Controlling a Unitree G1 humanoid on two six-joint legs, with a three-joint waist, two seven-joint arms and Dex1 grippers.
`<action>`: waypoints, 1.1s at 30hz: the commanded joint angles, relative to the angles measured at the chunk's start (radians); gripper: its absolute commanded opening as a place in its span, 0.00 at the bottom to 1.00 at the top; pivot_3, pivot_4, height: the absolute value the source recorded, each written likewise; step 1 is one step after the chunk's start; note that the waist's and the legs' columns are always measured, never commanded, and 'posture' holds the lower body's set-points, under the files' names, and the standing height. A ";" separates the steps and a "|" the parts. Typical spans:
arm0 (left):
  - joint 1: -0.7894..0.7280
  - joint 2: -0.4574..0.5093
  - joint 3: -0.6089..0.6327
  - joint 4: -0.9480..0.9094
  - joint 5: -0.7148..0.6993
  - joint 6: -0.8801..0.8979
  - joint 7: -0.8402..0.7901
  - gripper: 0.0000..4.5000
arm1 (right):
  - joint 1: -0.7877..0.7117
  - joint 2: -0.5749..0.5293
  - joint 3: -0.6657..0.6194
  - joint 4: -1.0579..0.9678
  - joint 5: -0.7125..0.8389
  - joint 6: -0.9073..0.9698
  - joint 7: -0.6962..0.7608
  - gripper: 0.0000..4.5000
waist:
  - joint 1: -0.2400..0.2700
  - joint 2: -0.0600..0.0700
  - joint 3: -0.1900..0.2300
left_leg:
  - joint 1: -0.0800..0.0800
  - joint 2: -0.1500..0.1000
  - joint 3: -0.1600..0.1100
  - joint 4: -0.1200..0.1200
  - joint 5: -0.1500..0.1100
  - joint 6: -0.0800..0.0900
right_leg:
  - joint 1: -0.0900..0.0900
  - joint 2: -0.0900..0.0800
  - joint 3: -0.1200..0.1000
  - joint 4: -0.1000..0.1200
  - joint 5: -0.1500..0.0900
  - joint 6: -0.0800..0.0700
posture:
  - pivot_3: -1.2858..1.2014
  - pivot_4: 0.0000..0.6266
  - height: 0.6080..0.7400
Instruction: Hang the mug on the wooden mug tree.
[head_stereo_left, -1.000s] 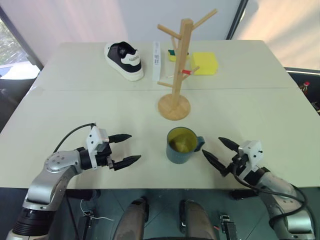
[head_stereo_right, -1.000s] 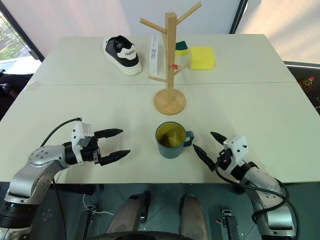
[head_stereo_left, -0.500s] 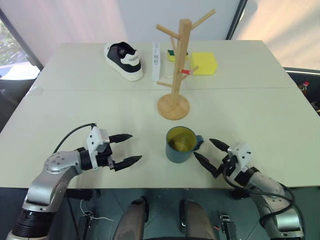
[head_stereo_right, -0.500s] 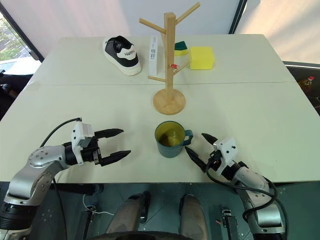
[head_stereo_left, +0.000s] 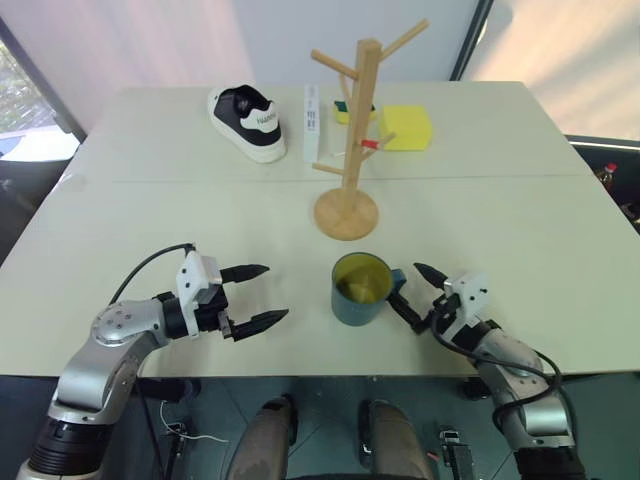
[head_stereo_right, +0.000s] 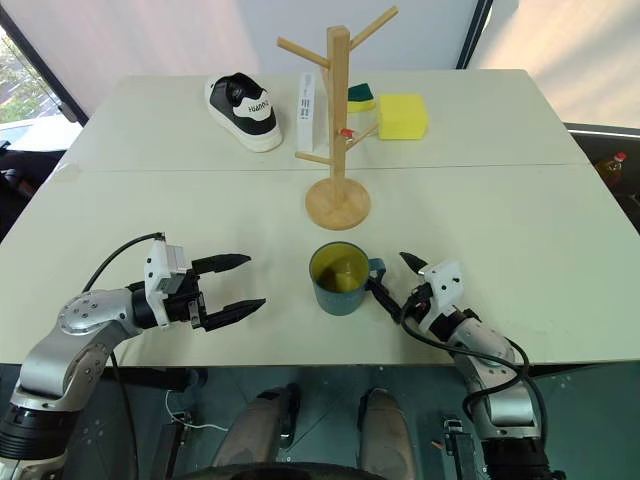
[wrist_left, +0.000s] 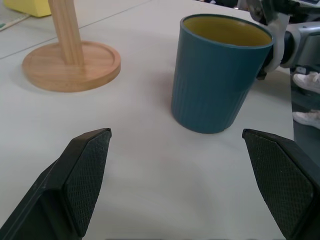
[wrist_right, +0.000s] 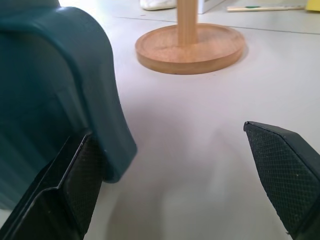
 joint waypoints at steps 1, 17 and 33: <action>-0.004 0.002 0.015 -0.032 -0.012 -0.014 0.005 1.00 | -0.020 0.010 0.006 -0.009 0.005 -0.024 0.011 0.69 | 0.001 0.000 0.000 | 0.000 0.000 0.000 0.000 0.000 0.000 | 0.000 0.000 0.000 0.000 0.000 0.000 | 0.52 0.24 1.00; -0.004 0.005 0.054 -0.003 0.019 -0.071 0.043 1.00 | -0.120 -0.168 0.037 -0.176 -0.082 0.034 0.057 0.02 | 0.002 0.000 0.000 | 0.002 0.000 0.001 0.001 0.000 0.000 | 0.001 0.000 0.001 0.001 0.000 0.000 | 0.52 0.24 1.00; -0.146 -0.031 0.042 -0.007 -0.007 -0.071 0.066 1.00 | -0.764 -0.428 0.135 -0.072 -0.250 0.317 0.158 0.02 | 0.001 -0.001 0.000 | -0.004 -0.001 0.001 0.003 0.000 0.000 | -0.002 0.000 0.000 -0.001 0.006 0.001 | 0.52 0.24 1.00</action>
